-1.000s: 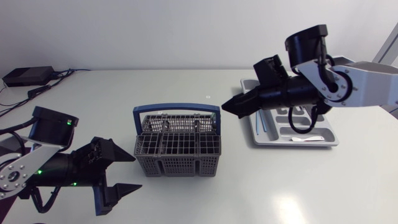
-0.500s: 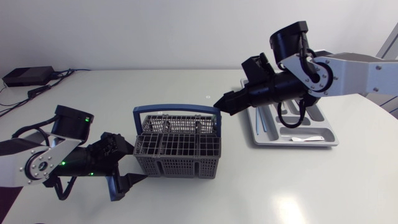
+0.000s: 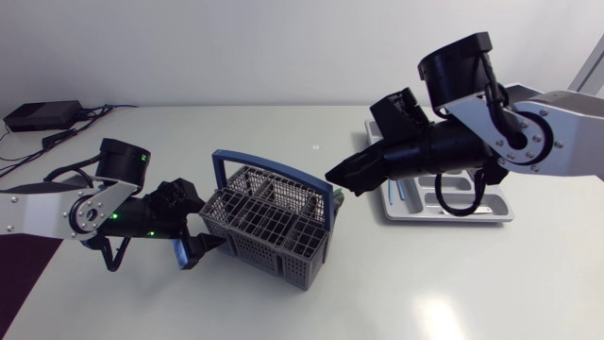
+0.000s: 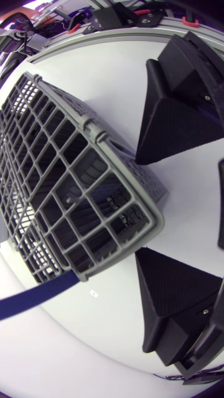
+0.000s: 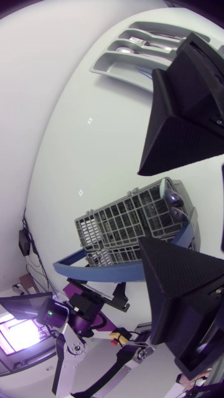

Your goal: Unload the cutlery basket into the drawer organizer.

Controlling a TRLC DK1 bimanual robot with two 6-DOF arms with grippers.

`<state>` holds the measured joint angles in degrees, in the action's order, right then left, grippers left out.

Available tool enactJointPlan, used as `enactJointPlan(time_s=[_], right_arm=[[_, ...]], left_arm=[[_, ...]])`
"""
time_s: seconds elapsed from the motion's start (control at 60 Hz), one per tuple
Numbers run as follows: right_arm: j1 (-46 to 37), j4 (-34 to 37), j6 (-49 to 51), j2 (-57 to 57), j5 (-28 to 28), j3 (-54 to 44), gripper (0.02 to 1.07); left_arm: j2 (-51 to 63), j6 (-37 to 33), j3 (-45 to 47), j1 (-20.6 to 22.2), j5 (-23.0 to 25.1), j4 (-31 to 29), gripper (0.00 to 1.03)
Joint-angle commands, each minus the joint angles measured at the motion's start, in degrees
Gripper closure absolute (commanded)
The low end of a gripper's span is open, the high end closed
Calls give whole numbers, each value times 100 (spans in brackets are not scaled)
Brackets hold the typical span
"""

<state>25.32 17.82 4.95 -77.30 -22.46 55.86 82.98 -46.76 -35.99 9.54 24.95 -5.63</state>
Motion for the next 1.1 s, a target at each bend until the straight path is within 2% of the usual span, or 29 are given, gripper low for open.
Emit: enactJointPlan(time_s=[0.0,0.133,0.233,0.267,0.317,0.367,0.383,0.4,0.45,0.517,0.683,0.783,1.083], right_arm=[[-194,-7,50,136,75,-136,35],[-669,107,305,294,75,-215,34],[-924,134,481,277,84,-356,36],[-950,125,533,233,92,-409,43],[-994,81,577,127,136,-444,55],[-1020,37,621,-5,136,-453,73],[-1020,11,639,-66,136,-453,79],[-1038,-16,639,-119,136,-444,84],[-1047,-69,639,-321,128,-400,99],[-1047,-174,612,-620,101,-347,101],[-1029,-209,454,-1411,-198,4,101],[-1012,-218,366,-1736,-408,250,101],[-757,-51,155,-2255,-980,725,101]], left_arm=[[-89,-193,-172,-233,-8,-17,7],[-810,-650,-58,-690,89,-817,8],[-1267,-949,127,-787,212,-1362,15],[-1416,-1028,197,-805,282,-1520,22],[-1566,-1028,250,-822,449,-1678,39],[-1592,-1028,233,-822,590,-1845,62],[-1566,-1019,215,-813,634,-1889,74],[-1548,-1010,197,-813,687,-1907,78],[-1346,-1028,118,-761,801,-2127,83],[-1021,-1037,83,-585,810,-2197,90],[-441,-1133,22,-304,915,-2153,97],[-247,-1107,-31,-321,1152,-1907,97],[693,-957,-391,-488,1205,-1133,97]])
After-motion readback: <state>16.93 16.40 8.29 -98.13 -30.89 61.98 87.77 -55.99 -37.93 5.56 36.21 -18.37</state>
